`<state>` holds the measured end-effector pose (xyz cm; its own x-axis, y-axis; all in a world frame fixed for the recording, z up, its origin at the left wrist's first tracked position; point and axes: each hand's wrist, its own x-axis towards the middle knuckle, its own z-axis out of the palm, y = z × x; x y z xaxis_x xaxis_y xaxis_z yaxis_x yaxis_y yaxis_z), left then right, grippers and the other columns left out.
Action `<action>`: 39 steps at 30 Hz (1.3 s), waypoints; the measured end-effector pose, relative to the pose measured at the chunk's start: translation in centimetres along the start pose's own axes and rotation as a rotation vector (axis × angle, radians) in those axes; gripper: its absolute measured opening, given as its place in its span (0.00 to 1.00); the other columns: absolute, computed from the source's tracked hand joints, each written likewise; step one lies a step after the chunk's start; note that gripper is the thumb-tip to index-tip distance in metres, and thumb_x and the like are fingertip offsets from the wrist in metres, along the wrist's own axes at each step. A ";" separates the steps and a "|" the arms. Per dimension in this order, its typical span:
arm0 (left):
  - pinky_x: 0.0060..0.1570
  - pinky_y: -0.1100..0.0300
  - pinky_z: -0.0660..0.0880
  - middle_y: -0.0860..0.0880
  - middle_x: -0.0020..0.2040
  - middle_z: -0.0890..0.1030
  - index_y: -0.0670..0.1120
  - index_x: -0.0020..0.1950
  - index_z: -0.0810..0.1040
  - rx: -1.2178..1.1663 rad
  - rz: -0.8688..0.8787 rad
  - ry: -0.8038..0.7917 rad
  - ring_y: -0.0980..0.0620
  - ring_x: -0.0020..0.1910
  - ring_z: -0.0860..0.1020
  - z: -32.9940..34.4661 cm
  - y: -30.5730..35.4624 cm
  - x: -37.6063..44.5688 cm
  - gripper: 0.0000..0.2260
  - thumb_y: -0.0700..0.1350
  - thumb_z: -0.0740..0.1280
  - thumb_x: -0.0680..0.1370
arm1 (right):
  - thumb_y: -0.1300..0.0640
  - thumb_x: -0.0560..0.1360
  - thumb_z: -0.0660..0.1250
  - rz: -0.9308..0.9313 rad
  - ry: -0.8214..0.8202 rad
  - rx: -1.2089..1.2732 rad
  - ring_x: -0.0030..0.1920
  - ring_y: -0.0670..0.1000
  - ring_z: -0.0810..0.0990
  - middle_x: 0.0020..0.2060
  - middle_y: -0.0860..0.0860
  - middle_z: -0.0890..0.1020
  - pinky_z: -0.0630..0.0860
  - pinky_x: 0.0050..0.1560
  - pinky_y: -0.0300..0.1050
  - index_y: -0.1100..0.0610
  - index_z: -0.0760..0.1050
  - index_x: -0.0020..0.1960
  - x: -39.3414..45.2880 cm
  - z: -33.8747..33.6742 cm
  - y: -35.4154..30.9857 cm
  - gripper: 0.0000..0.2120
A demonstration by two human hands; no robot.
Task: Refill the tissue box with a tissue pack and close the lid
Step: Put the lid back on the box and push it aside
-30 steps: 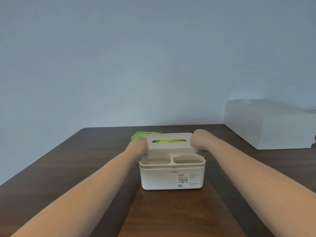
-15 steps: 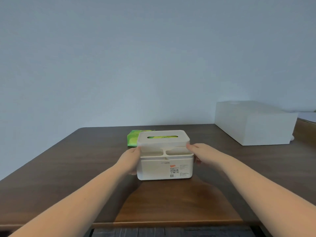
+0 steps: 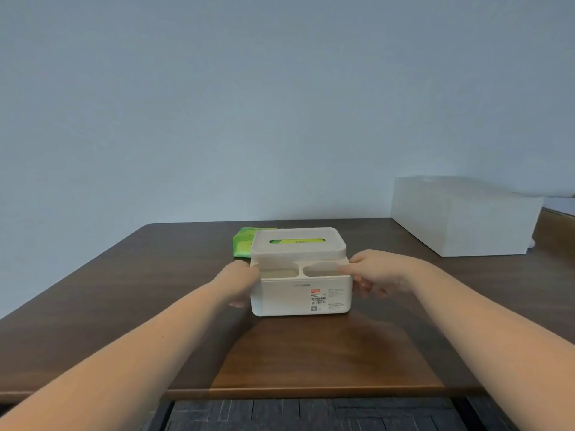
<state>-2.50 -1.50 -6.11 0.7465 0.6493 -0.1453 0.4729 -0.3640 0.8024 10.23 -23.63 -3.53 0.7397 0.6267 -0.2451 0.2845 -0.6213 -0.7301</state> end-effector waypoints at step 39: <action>0.41 0.57 0.70 0.44 0.34 0.76 0.44 0.29 0.65 0.237 0.316 0.072 0.39 0.44 0.80 14.7 13.2 16.5 0.16 0.44 0.56 0.76 | 0.72 0.71 0.61 0.260 0.622 0.141 0.30 0.59 0.82 0.29 0.59 0.78 0.79 0.37 0.50 0.65 0.73 0.42 14.2 -12.4 7.4 0.05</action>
<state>22.95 -5.34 -6.46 0.8418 0.5228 0.1345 0.3267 -0.6916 0.6441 30.43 -25.16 -4.48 0.9977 0.0531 -0.0423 -0.0001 -0.6213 -0.7835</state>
